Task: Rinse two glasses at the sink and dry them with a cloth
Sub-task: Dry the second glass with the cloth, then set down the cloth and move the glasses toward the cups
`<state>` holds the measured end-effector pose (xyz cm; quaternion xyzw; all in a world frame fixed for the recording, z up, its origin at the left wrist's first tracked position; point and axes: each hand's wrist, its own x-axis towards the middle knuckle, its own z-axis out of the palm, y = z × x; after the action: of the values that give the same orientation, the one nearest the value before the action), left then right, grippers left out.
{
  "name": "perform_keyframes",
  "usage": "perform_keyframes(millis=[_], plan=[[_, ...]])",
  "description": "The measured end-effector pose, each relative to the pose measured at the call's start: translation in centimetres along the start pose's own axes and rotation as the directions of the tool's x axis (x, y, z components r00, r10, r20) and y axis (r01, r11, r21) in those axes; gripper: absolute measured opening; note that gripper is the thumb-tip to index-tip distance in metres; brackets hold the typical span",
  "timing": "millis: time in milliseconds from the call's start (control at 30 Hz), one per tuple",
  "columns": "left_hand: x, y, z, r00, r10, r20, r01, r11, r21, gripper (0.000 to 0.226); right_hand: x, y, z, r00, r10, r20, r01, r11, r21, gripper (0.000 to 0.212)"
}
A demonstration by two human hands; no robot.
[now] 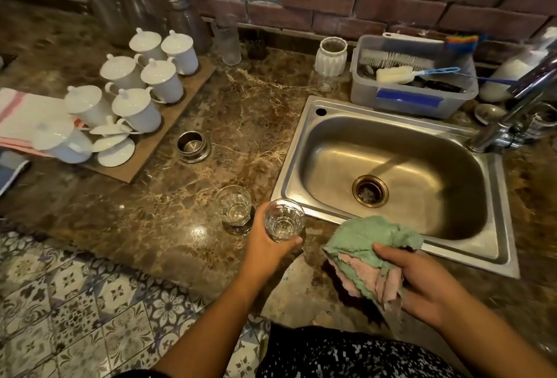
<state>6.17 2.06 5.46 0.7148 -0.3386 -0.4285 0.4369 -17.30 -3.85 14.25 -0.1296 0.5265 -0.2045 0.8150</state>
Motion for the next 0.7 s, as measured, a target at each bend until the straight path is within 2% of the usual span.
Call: perform_keyframes(millis=[133, 300, 367, 467, 533, 600, 633, 700], plan=[[0.7, -0.9, 0.5, 1.0, -0.019, -0.001, 0.019, 1.0, 0.009, 0.084, -0.2, -0.2, 0.0, 0.998, 0.028, 0.059, -0.029, 1.0, 0.008, 0.04], [0.7, -1.4, 1.4, 0.998, -0.034, -0.056, 0.033, 0.999, -0.017, 0.086, -0.1, -0.2, -0.2, 0.993, 0.015, 0.114, -0.013, 1.0, -0.015, 0.044], [0.5, -1.1, 1.5, 0.998, -0.028, -0.06, 0.027, 0.999, -0.019, 0.092, 0.2, -0.1, -0.7, 0.991, -0.005, 0.133, 0.007, 1.0, -0.016, 0.048], [-1.4, -0.5, 1.8, 0.989, -0.113, -0.097, 0.106, 0.992, -0.071, 0.1, 0.8, 0.0, -1.9, 0.989, -0.03, 0.144, 0.043, 0.995, -0.086, 0.062], [-3.7, 0.2, 2.1, 0.965, -0.076, -0.251, 0.072, 0.997, -0.028, 0.085, 0.8, 0.1, -2.6, 0.983, -0.056, 0.175, 0.08, 0.988, -0.13, 0.067], [-5.9, 1.8, 2.9, 0.946, 0.026, -0.323, -0.01, 0.999, 0.053, 0.053, 0.7, 0.1, -3.4, 0.975, -0.085, 0.207, 0.118, 0.982, -0.151, 0.066], [-6.7, 2.9, 3.4, 0.96, 0.043, -0.276, -0.029, 0.998, 0.055, 0.037, 0.6, 0.0, -3.7, 0.971, -0.1, 0.215, 0.137, 0.976, -0.167, 0.065], [-7.0, 5.1, 5.0, 0.997, -0.075, -0.015, 0.074, 0.996, -0.058, 0.019, 0.5, 0.0, -4.3, 0.968, -0.101, 0.232, 0.152, 0.966, -0.211, 0.062]])
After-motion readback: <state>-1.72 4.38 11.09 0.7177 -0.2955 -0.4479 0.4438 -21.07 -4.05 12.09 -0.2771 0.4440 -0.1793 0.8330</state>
